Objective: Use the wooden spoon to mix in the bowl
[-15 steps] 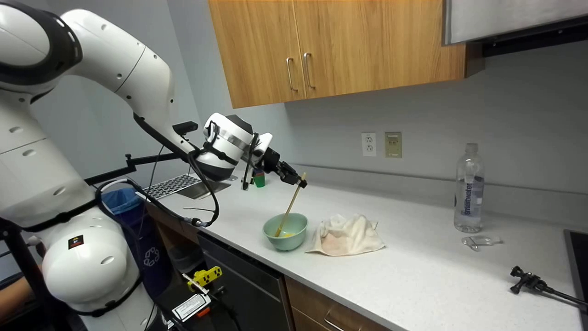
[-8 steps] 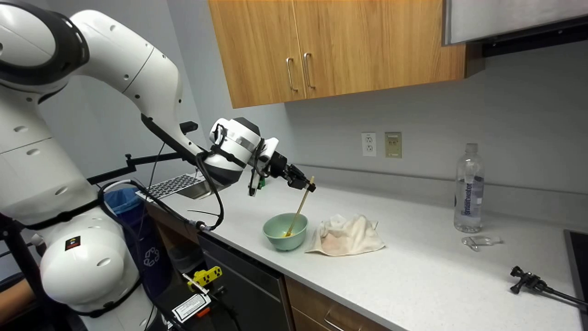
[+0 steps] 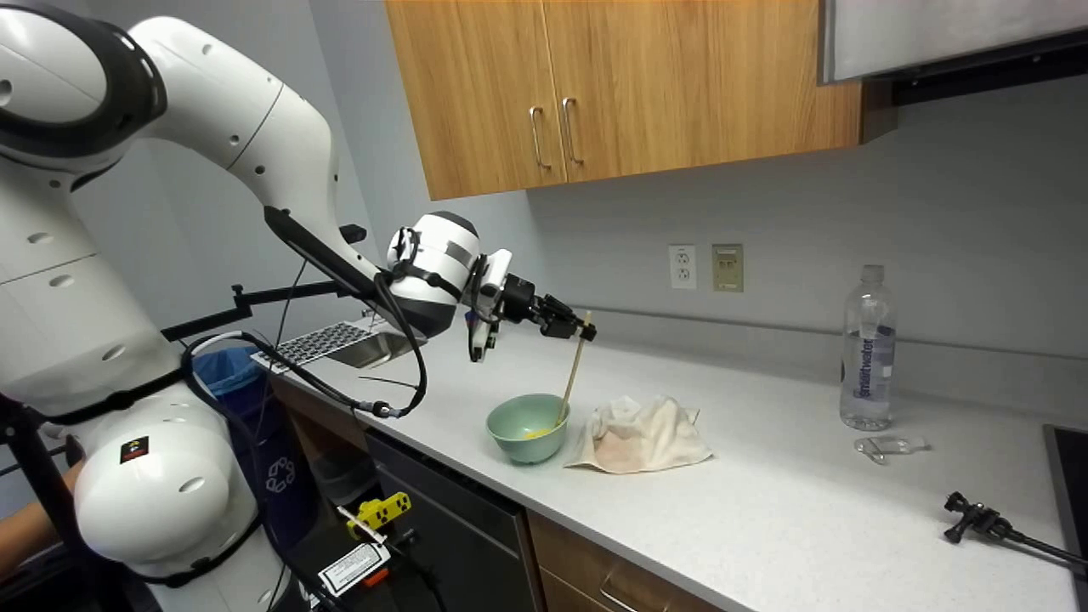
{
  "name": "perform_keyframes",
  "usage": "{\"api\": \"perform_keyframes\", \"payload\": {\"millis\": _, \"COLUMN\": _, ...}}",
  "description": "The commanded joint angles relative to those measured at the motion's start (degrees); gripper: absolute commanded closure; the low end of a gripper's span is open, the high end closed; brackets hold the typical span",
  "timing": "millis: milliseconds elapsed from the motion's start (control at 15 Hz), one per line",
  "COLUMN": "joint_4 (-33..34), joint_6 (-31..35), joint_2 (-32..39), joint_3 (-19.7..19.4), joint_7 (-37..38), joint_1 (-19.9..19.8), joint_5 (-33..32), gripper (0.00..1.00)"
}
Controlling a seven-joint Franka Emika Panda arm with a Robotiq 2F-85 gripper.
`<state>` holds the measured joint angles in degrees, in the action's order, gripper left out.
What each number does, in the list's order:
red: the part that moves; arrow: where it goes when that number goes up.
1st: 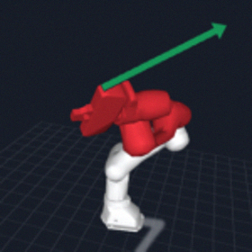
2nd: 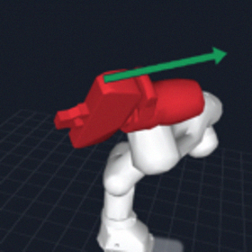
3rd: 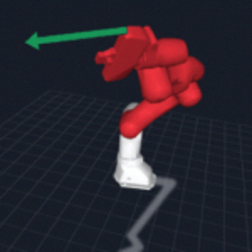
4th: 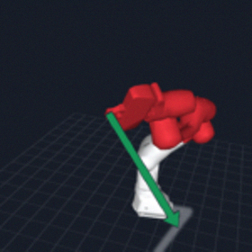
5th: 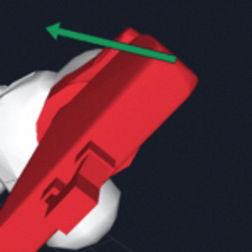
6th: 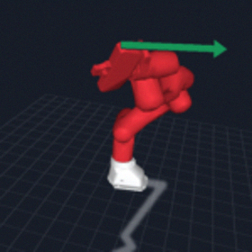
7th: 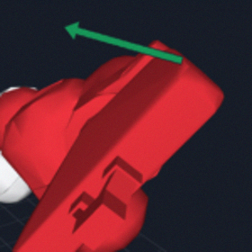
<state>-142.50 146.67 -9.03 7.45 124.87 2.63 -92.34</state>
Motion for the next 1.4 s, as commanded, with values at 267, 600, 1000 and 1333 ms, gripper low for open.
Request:
{"api": "perform_keyframes", "payload": {"millis": 267, "joint_4": 0.4, "joint_6": -1.2, "joint_2": -2.5, "joint_3": -0.6, "joint_7": -4.0, "joint_1": 3.2, "joint_5": 4.1, "gripper": 0.96}}
{"api": "perform_keyframes", "payload": {"millis": 600, "joint_4": -0.3, "joint_6": 0.8, "joint_2": -4.0, "joint_3": -0.9, "joint_7": -14.6, "joint_1": 4.3, "joint_5": 13.7, "gripper": 0.96}}
{"api": "perform_keyframes", "payload": {"millis": 1000, "joint_4": -1.0, "joint_6": 4.4, "joint_2": -2.5, "joint_3": -0.3, "joint_7": -17.2, "joint_1": 3.6, "joint_5": 18.8, "gripper": 0.96}}
{"api": "perform_keyframes", "payload": {"millis": 1333, "joint_4": -0.7, "joint_6": 4.8, "joint_2": 0.5, "joint_3": -0.3, "joint_7": -14.5, "joint_1": 3.1, "joint_5": 17.1, "gripper": 0.96}}
